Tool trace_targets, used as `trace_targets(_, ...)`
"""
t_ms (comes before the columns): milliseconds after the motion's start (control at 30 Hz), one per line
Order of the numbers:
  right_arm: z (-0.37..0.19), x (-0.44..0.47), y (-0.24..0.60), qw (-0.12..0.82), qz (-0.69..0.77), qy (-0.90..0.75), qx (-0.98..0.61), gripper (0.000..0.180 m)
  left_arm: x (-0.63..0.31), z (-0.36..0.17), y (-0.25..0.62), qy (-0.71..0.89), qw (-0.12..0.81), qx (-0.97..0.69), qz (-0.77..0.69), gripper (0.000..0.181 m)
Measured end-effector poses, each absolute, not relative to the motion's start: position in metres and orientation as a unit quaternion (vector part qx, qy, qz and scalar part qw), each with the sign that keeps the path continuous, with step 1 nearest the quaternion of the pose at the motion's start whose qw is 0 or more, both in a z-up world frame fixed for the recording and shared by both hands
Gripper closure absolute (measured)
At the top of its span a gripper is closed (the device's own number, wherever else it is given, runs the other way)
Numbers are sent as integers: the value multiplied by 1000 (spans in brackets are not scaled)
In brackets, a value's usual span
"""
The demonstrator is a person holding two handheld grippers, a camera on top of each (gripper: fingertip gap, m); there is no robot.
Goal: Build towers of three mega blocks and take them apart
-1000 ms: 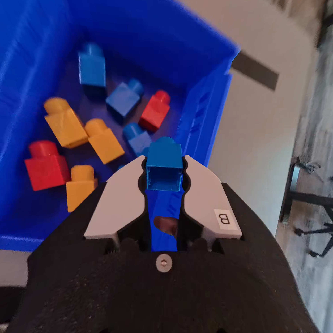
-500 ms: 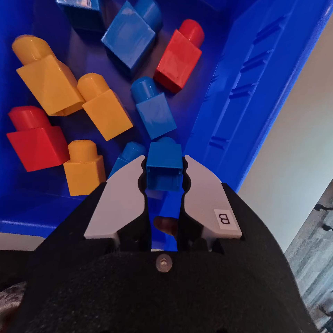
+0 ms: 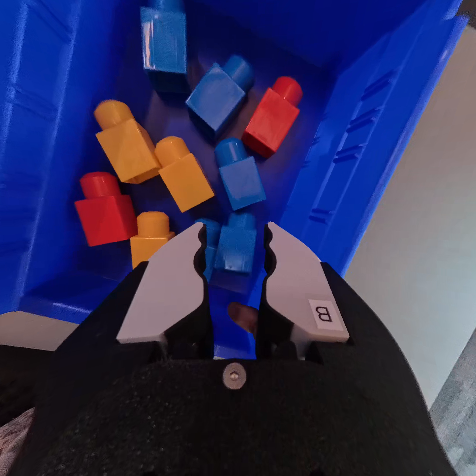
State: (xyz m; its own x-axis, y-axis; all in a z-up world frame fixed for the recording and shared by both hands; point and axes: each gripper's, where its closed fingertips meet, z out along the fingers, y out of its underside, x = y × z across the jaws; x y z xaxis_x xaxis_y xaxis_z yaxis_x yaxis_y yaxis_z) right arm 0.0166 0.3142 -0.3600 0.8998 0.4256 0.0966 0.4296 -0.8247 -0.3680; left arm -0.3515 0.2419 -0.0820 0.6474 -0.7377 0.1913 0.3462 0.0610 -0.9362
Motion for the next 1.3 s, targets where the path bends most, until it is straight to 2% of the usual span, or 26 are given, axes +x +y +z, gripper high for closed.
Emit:
trace_targets(33, -355, 17, 315, 203, -9, -225, -953, 136, -350, -83, 243, 175, 707, -571, -379, 144)
trace_targets(100, -337, 12, 320, 251, -14, -247, -936, 133, -347, -87, 245, 183, 704, -580, -366, 144)
trace_targets(167, -304, -8, 332, 349, 6, -280, -894, 131, -343, -93, 248, 196, 702, -593, -343, 144)
trace_targets(300, -205, -85, 324, 564, 164, -333, -738, 125, -325, -113, 255, 254, 684, -623, -283, 144)
trace_targets(400, -142, -132, 284, 655, 271, -379, -595, 124, -302, -126, 254, 315, 664, -627, -259, 144)
trace_targets(533, -105, -180, 225, 651, 396, -444, -471, 117, -265, -147, 238, 421, 620, -610, -257, 144)
trace_targets(700, -119, -227, 187, 587, 426, -540, -426, 106, -228, -181, 200, 557, 522, -578, -286, 144)
trace_targets(767, -132, -241, 178, 558, 424, -575, -422, 116, -222, -196, 188, 606, 490, -564, -271, 144)
trace_targets(833, -144, -248, 172, 538, 405, -610, -418, 143, -221, -205, 191, 620, 485, -570, -237, 144)
trace_targets(1033, -120, -239, 173, 583, 412, -577, -397, 144, -215, -186, 187, 576, 494, -572, -312, 144)
trace_targets(1067, -105, -235, 171, 609, 429, -551, -376, 144, -219, -196, 190, 584, 472, -593, -290, 145)
trace_targets(1133, -58, -204, 158, 654, 525, -459, -291, 144, -243, -240, 209, 625, 416, -643, -152, 144)
trace_targets(1200, -36, -171, 165, 697, 542, -386, -268, 144, -248, -239, 223, 604, 439, -651, -138, 144)
trace_targets(1300, -51, -140, 201, 750, 421, -368, -354, 145, -249, -197, 232, 519, 524, -640, -215, 144)
